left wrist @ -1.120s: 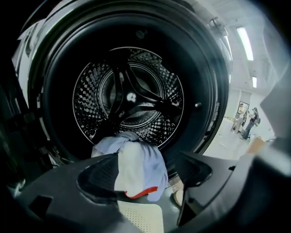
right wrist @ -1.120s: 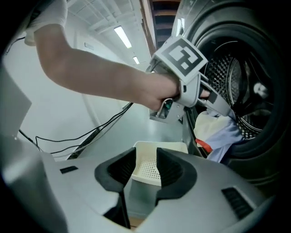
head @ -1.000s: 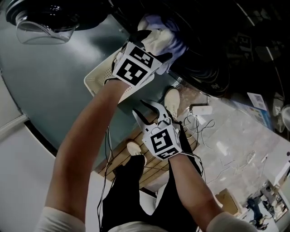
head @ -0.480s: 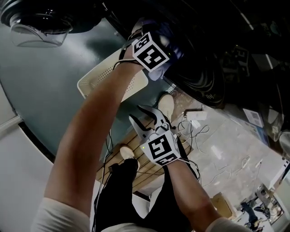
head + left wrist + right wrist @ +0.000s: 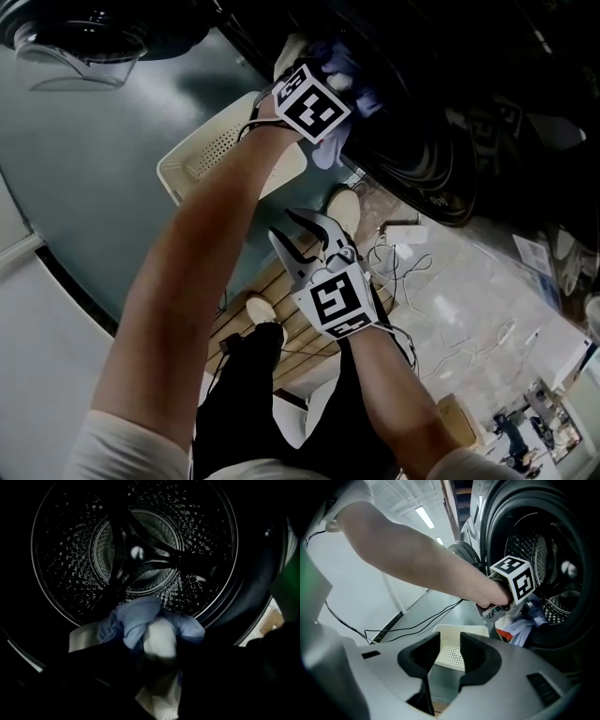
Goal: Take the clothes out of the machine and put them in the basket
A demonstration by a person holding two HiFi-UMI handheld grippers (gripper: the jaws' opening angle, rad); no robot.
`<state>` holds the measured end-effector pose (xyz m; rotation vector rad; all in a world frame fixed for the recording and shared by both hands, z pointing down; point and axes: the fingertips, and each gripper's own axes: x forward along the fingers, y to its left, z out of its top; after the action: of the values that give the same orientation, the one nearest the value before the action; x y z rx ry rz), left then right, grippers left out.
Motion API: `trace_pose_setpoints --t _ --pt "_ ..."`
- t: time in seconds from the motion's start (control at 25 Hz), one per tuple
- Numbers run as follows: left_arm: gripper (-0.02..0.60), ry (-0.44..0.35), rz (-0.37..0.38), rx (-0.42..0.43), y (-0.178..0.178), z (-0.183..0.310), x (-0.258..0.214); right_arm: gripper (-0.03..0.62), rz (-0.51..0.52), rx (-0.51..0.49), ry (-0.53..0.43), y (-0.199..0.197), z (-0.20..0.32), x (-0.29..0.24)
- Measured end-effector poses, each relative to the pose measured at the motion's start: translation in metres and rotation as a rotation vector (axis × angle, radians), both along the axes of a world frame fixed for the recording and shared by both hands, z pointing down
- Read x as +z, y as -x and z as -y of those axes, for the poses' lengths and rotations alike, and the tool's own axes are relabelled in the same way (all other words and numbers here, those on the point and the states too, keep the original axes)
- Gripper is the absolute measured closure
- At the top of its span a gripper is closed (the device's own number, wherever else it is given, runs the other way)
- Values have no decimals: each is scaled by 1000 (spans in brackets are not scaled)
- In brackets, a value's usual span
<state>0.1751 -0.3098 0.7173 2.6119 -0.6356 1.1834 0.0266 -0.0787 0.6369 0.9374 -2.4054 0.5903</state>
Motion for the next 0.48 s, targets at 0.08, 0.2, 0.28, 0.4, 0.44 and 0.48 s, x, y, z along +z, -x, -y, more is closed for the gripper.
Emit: trace_pose_setpoints --t 0.08,0.2,0.28,0.4,0.44,0.48 --pt "345 18 -8 -18 3 -2 0 471 1 0 -3 1 2 0" --pt "396 59 -22 -49 9 -6 -3 471 0 1 15 1 -2 4" --pt "419 74 -35 -63 12 -6 -7 471 -4 -3 23 2 -3 7" --pt "437 88 -65 -94 20 -8 -16 471 0 -2 25 5 -2 7" --pt "442 94 -81 -105 23 -11 -19 471 2 2 24 5 0 8" --pt "442 98 -99 -114 25 -13 -24 471 3 8 24 6 1 8"
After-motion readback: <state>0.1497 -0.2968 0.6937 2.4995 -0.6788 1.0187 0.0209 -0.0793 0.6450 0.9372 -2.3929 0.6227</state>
